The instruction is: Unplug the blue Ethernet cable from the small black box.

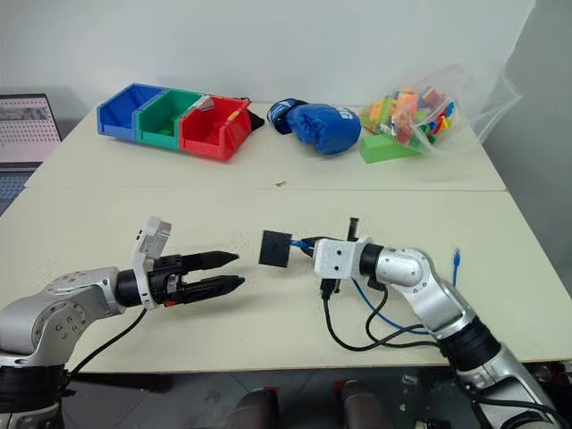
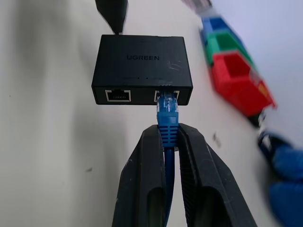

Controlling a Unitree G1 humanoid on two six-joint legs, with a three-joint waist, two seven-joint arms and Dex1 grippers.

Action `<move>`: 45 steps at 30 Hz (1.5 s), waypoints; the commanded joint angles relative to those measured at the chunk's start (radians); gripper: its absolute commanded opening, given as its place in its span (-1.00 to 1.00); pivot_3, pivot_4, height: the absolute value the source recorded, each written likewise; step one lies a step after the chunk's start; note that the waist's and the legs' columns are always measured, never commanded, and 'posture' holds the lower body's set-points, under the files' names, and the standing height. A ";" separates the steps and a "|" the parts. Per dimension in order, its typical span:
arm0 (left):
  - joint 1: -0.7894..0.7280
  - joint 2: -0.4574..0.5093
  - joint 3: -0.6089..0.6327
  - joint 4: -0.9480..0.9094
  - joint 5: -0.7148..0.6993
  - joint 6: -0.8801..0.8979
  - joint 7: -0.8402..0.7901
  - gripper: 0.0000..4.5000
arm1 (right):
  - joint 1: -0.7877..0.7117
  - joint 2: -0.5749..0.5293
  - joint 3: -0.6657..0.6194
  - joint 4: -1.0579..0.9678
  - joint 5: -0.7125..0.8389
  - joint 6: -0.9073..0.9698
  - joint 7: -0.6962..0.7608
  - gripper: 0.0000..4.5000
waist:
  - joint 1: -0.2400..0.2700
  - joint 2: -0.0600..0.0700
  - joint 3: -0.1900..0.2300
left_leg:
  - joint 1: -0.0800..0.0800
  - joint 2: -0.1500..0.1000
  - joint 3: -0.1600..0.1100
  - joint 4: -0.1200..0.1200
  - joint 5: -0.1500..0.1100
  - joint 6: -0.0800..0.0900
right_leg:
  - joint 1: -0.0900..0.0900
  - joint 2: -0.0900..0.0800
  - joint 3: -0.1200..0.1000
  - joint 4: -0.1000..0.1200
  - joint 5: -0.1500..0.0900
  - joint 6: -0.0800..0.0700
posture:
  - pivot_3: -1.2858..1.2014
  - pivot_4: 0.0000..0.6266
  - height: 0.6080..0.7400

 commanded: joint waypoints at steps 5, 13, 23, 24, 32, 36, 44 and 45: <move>-0.042 -0.034 -0.010 -0.037 -0.088 0.085 0.014 1.00 | -0.056 -0.003 -0.013 0.030 -0.013 -0.195 0.069 -0.94 | 0.003 0.000 0.000 | 0.000 -0.001 0.000 0.001 0.000 0.000 | 0.000 -0.001 0.000 0.000 0.001 -0.002 | 0.03 -0.52 1.00; -0.068 -0.082 0.007 -0.015 -0.112 0.085 0.042 0.60 | -0.064 0.009 -0.026 0.035 -0.013 -0.214 0.087 -0.94 | 0.005 0.000 0.000 | 0.000 -0.001 0.000 0.001 0.000 0.000 | 0.000 -0.001 0.000 0.001 0.002 -0.003 | 0.03 -0.52 1.00; -0.078 -0.095 -0.011 -0.006 -0.102 0.077 0.041 -0.40 | -0.062 0.017 -0.026 0.019 -0.020 -0.214 0.090 -0.94 | 0.005 0.000 0.000 | 0.000 -0.001 0.000 0.001 0.000 0.000 | 0.001 -0.001 0.001 0.001 0.002 -0.004 | 0.03 -0.52 1.00; -0.078 -0.094 -0.013 -0.005 -0.098 0.075 0.039 -0.49 | -0.063 0.017 -0.024 0.018 -0.023 -0.219 0.091 -0.94 | 0.005 0.000 0.000 | 0.000 -0.001 -0.001 0.001 0.000 0.000 | 0.001 -0.001 0.001 0.001 0.002 -0.004 | 0.03 -0.52 1.00; -0.066 -0.083 -0.031 -0.008 -0.068 0.056 0.015 -0.65 | -0.071 -0.023 0.004 0.004 -0.077 -0.266 0.146 -0.63 | 0.006 0.000 0.000 | 0.000 -0.001 0.000 0.001 0.000 0.000 | 0.001 -0.001 0.001 0.001 0.002 -0.004 | 0.03 -0.52 1.00; -0.061 -0.073 -0.040 -0.015 -0.061 0.048 -0.006 -0.65 | -0.060 -0.050 -0.012 -0.057 -0.023 -0.186 0.217 -0.27 | 0.006 0.000 0.000 | 0.000 -0.001 0.000 0.001 0.000 0.000 | 0.001 -0.001 0.001 0.001 0.002 -0.004 | 0.03 -0.52 1.00; -0.046 -0.042 -0.076 -0.049 -0.028 -0.016 -0.092 -0.65 | -0.002 -0.052 -0.140 -0.328 0.477 0.553 0.290 -0.02 | 0.010 0.000 0.000 | 0.000 -0.001 -0.002 0.001 0.000 0.000 | 0.001 -0.001 0.001 0.001 0.002 -0.004 | 0.03 -0.52 1.00; -0.044 -0.042 -0.075 -0.053 -0.030 -0.025 -0.105 -0.65 | 0.002 -0.034 -0.160 -0.338 0.545 0.649 0.268 -0.02 | 0.010 0.000 0.000 | 0.000 -0.001 -0.002 0.001 0.000 0.000 | 0.001 -0.001 0.001 0.001 0.002 -0.004 | 0.03 -0.52 1.00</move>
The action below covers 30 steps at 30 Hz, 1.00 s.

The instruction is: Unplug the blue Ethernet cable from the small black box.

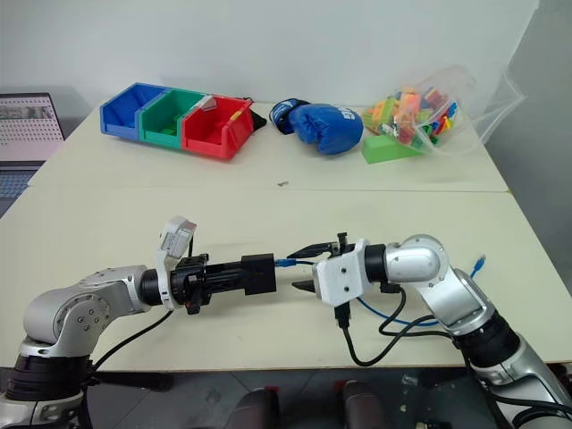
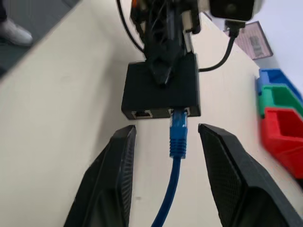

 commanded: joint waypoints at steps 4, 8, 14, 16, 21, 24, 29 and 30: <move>0.000 0.027 -0.004 -0.053 -0.006 -0.056 -0.075 -0.65 | 0.012 0.072 -0.124 -0.089 0.364 0.523 -0.094 -0.02 | 0.000 0.000 0.000 | 0.000 0.000 0.000 0.000 0.000 0.000 | 0.000 0.000 0.000 0.000 -0.001 0.001 | 0.03 -0.52 1.00; -0.007 0.032 -0.005 -0.055 -0.004 -0.069 -0.094 -0.65 | 0.029 0.102 -0.153 -0.064 0.461 0.652 -0.127 -0.02 | -0.001 0.000 0.000 | 0.000 0.000 0.000 0.000 0.000 0.000 | 0.000 0.000 0.000 0.000 -0.002 0.003 | 0.03 -0.52 1.00; -0.001 0.036 -0.007 -0.061 -0.002 -0.070 -0.099 -0.65 | 0.021 0.126 -0.185 -0.042 0.540 0.733 -0.148 -0.02 | -0.002 0.000 0.000 | 0.000 0.000 0.000 0.000 0.000 0.000 | 0.000 0.000 0.000 0.000 -0.003 0.004 | 0.03 -0.52 1.00; 0.004 0.037 -0.007 -0.065 0.000 -0.072 -0.101 -0.65 | 0.016 0.138 -0.192 -0.033 0.561 0.750 -0.157 -0.02 | -0.003 0.000 0.000 | 0.000 0.000 0.001 0.000 0.000 0.000 | 0.000 0.000 0.000 0.000 -0.003 0.005 | 0.03 -0.52 1.00; 0.010 0.042 -0.010 -0.069 0.002 -0.077 -0.106 -0.65 | 0.001 0.158 -0.195 -0.018 0.582 0.773 -0.173 -0.02 | -0.005 0.000 0.000 | 0.000 0.000 0.001 0.000 0.000 0.000 | -0.001 0.001 0.000 0.000 -0.003 0.005 | 0.03 -0.52 1.00; 0.011 0.045 -0.013 -0.070 0.004 -0.080 -0.109 -0.65 | -0.007 0.165 -0.192 -0.010 0.583 0.779 -0.176 -0.02 | -0.006 0.000 0.000 | 0.000 0.000 0.001 0.000 0.000 0.000 | -0.001 0.001 0.000 0.000 -0.003 0.005 | 0.03 -0.52 1.00; 0.015 0.049 -0.018 -0.073 0.007 -0.086 -0.112 -0.65 | -0.017 0.171 -0.181 0.008 0.580 0.785 -0.183 -0.02 | -0.006 0.000 0.000 | 0.000 0.000 0.001 0.000 0.000 0.000 | -0.001 0.001 0.000 -0.001 -0.003 0.005 | 0.03 -0.52 1.00; 0.016 0.050 -0.017 -0.074 0.006 -0.087 -0.112 -0.65 | -0.017 0.171 -0.180 0.008 0.581 0.786 -0.183 -0.02 | -0.006 0.000 0.000 | 0.000 0.000 0.001 0.000 0.000 0.000 | -0.001 0.001 0.000 -0.001 -0.003 0.005 | 0.03 -0.52 1.00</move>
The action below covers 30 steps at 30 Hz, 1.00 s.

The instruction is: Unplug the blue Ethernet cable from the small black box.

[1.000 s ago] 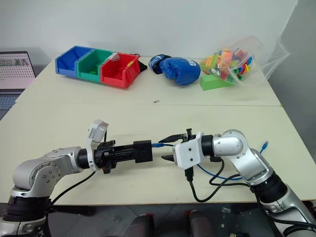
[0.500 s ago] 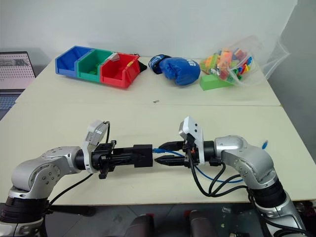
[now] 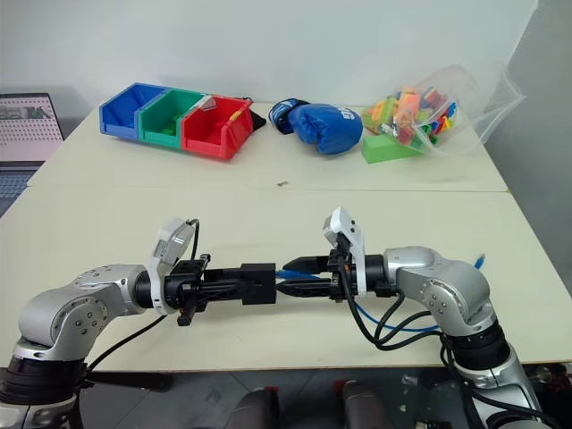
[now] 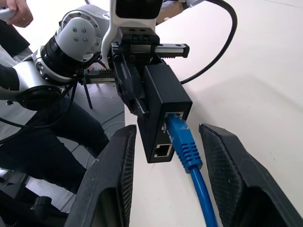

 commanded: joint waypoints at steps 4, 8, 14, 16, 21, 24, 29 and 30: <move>0.007 0.015 0.009 -0.035 -0.005 -0.021 -0.012 -0.65 | -0.024 0.003 -0.006 -0.011 0.022 0.006 0.003 -0.18 | 0.000 0.000 0.000 | 0.000 0.000 0.000 0.000 0.000 0.000 | 0.000 0.000 0.000 0.000 0.000 0.000 | 0.03 -0.52 1.00; 0.008 0.013 0.011 -0.037 -0.007 -0.022 -0.009 -0.65 | -0.025 -0.008 0.007 -0.016 0.010 0.000 0.012 -0.57 | 0.000 0.000 0.000 | 0.000 0.000 0.000 0.000 0.000 0.000 | 0.000 0.000 0.000 0.000 0.000 0.000 | 0.03 -0.52 1.00; 0.000 -0.001 0.009 -0.032 -0.009 -0.021 0.003 -0.65 | -0.026 -0.022 0.036 -0.027 -0.013 -0.020 0.026 -0.95 | 0.000 0.000 0.000 | 0.000 0.000 0.000 0.000 0.000 0.000 | 0.000 0.000 0.000 0.000 0.000 0.000 | 0.03 -0.52 1.00; -0.002 -0.005 0.007 -0.030 -0.008 -0.021 0.005 -0.65 | -0.028 -0.026 0.043 -0.029 -0.021 -0.026 0.032 -0.96 | 0.000 0.000 0.000 | 0.000 0.000 0.000 0.000 0.000 0.000 | 0.000 0.000 0.000 0.000 0.000 0.000 | 0.03 -0.52 1.00; 0.000 -0.011 0.006 -0.034 -0.011 -0.019 0.009 -0.65 | -0.029 -0.033 0.047 -0.028 -0.024 -0.028 0.038 -0.96 | 0.000 0.000 0.000 | 0.000 0.000 0.000 0.000 0.000 0.000 | 0.000 0.000 0.000 0.000 0.000 0.000 | 0.03 -0.52 1.00; 0.001 -0.010 0.005 -0.036 -0.011 -0.018 0.007 -0.65 | -0.031 -0.041 0.047 -0.019 -0.026 -0.029 0.044 -0.96 | 0.000 0.000 0.000 | 0.000 0.000 0.000 0.000 0.000 0.000 | 0.000 0.000 0.000 -0.001 0.000 0.000 | 0.03 -0.52 1.00; 0.004 0.000 0.008 -0.027 -0.006 -0.023 -0.004 -0.65 | -0.025 -0.078 0.041 0.002 -0.029 -0.032 0.073 -0.96 | 0.000 0.000 0.000 | 0.000 0.000 0.000 0.000 0.000 0.000 | 0.000 0.000 0.000 -0.001 0.000 0.000 | 0.03 -0.52 1.00; 0.005 0.002 0.009 -0.024 -0.005 -0.024 -0.007 -0.65 | -0.022 -0.088 0.038 0.008 -0.030 -0.032 0.080 -0.96 | 0.000 0.000 0.000 | 0.000 0.000 0.000 0.000 0.000 0.000 | 0.000 0.000 0.000 -0.001 0.000 0.000 | 0.03 -0.52 1.00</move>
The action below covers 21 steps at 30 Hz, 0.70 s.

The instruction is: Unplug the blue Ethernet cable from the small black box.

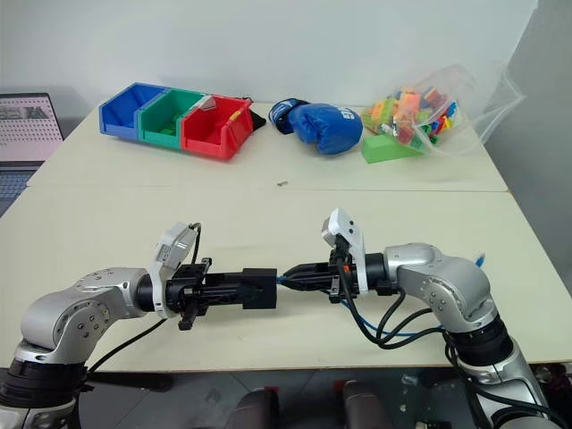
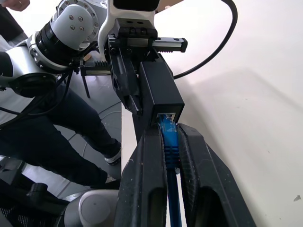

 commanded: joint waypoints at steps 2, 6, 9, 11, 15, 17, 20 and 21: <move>-0.008 0.009 0.024 -0.013 -0.012 -0.018 -0.010 -0.65 | 0.008 -0.056 -0.009 0.006 -0.007 -0.010 0.046 -0.97 | 0.000 0.000 0.000 | 0.000 0.000 0.000 0.000 0.000 0.000 | 0.000 0.000 0.000 0.000 0.000 0.000 | 0.03 -0.52 1.00; -0.005 0.012 0.027 -0.012 -0.011 -0.020 -0.011 -0.65 | 0.020 -0.082 -0.019 0.008 -0.004 -0.012 0.060 -0.98 | 0.000 0.000 0.000 | 0.000 0.000 0.000 0.000 0.000 0.000 | 0.000 0.000 0.000 0.000 0.000 0.000 | 0.03 -0.52 1.00; -0.004 0.014 0.026 -0.009 -0.007 -0.022 -0.011 -0.65 | 0.027 -0.090 -0.034 0.005 0.010 -0.011 0.053 -0.99 | 0.000 0.000 0.000 | 0.000 0.000 0.000 0.000 0.000 0.000 | 0.000 0.000 0.000 0.000 0.000 0.000 | 0.03 -0.52 1.00; -0.003 0.015 0.020 -0.010 0.000 -0.027 -0.016 -0.65 | 0.024 -0.072 -0.048 -0.004 0.026 -0.003 0.031 -0.99 | -0.002 0.000 0.000 | 0.000 0.000 0.000 0.000 0.000 0.000 | 0.000 0.000 0.000 0.000 0.000 0.000 | 0.03 -0.52 1.00; -0.002 0.010 0.011 -0.016 0.000 -0.029 -0.021 -0.65 | 0.019 -0.024 -0.082 -0.016 0.066 0.015 -0.011 -0.99 | -0.004 0.000 0.000 | 0.000 0.000 0.000 0.000 0.000 0.000 | 0.000 0.001 0.000 0.000 0.000 0.000 | 0.03 -0.52 1.00; 0.000 0.015 0.013 -0.011 0.005 -0.031 -0.025 -0.65 | 0.022 -0.026 -0.082 -0.012 0.054 0.010 -0.021 -0.99 | -0.003 0.000 0.000 | 0.000 0.000 0.000 0.000 0.000 0.000 | 0.000 0.001 0.000 0.000 0.000 0.000 | 0.03 -0.52 1.00; 0.008 0.032 0.036 0.010 0.017 -0.040 -0.029 -0.65 | 0.030 -0.035 -0.076 0.012 0.012 -0.025 -0.040 -0.99 | -0.003 0.000 0.000 | 0.000 0.000 0.000 0.000 0.000 0.000 | 0.000 0.000 0.000 -0.001 0.000 0.000 | 0.03 -0.52 1.00; 0.012 0.039 0.049 0.022 0.021 -0.043 -0.027 -0.65 | 0.033 -0.035 -0.072 0.023 -0.013 -0.046 -0.055 -0.99 | -0.003 0.000 0.000 | 0.000 0.000 0.000 0.000 0.000 0.000 | 0.000 0.000 0.000 -0.001 0.000 0.000 | 0.03 -0.52 1.00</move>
